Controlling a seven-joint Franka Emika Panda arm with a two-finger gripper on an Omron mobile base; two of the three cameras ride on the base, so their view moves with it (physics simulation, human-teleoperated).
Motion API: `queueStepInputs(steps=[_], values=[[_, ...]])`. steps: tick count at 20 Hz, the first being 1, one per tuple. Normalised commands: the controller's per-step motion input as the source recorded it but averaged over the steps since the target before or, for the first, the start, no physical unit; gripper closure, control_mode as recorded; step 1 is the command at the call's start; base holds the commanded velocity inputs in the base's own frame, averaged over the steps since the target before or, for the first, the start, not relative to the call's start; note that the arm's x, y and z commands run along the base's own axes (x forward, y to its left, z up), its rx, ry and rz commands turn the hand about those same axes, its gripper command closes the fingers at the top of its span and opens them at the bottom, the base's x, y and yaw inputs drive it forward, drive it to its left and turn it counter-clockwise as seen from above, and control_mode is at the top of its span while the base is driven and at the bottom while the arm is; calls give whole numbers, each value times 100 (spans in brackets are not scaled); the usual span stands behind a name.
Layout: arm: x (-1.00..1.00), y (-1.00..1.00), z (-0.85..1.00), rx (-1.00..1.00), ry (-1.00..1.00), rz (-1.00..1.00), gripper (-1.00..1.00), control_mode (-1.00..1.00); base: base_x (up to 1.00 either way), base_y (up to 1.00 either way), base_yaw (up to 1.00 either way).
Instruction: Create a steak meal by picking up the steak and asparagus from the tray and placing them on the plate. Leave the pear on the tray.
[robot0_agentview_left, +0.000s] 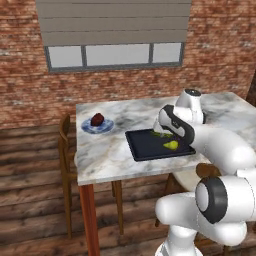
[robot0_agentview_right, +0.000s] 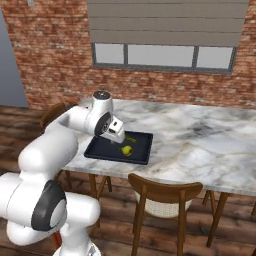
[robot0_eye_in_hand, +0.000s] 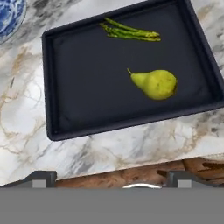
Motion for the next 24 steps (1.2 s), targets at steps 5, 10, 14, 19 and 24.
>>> queueStepInputs(steps=[5,10,14,19,24], values=[[82,-28,-7,13,5,19,-100,-100,0,0,0],[64,-14,0,7,2,28,-100,-100,0,0,0],[42,-14,0,0,9,28,-100,-100,0,0,0],[19,-20,-9,-11,15,21,-100,-100,0,0,0],[12,-8,-10,-22,17,10,-100,-100,0,0,0]])
